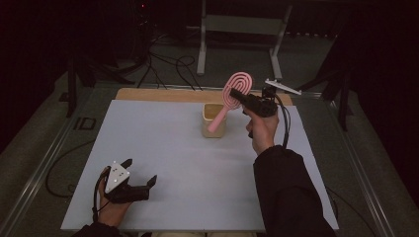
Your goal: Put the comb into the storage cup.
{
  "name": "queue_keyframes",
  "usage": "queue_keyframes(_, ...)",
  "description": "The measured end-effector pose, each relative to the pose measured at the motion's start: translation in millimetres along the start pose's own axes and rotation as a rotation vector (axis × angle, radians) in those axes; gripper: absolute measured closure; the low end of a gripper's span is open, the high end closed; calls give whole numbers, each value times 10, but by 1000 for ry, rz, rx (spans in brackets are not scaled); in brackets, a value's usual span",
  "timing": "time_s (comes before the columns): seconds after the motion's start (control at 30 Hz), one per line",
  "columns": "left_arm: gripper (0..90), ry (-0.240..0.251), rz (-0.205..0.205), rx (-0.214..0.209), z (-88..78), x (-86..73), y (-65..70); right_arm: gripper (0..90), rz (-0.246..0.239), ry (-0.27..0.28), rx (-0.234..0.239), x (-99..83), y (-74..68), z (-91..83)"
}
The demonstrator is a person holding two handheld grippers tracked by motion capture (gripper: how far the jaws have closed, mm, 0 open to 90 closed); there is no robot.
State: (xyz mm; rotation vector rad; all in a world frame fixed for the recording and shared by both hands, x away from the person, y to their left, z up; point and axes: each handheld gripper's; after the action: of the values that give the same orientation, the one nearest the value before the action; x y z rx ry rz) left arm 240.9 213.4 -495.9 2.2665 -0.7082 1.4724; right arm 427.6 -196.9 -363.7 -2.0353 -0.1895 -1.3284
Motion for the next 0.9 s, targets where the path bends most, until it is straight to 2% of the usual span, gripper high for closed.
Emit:
queue_keyframes(0.37,1,1,-1,-1,-4,0,0,635,-15,28,-25,126,-19,20)
queue_keyframes(0.9,0,4,-1,-1,-7,-1,1,635,30,74,-31,237,-13,28)
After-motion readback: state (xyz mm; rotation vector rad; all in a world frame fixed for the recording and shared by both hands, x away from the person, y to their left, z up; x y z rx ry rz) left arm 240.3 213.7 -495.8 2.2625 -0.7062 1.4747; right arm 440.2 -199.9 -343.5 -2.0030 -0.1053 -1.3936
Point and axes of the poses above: each handheld gripper's, and its own axes: z roughly forward along the jaws, x roughly out of its top, y roughly to its right, and after that the axes turned 4 degrees about -x, right-handed
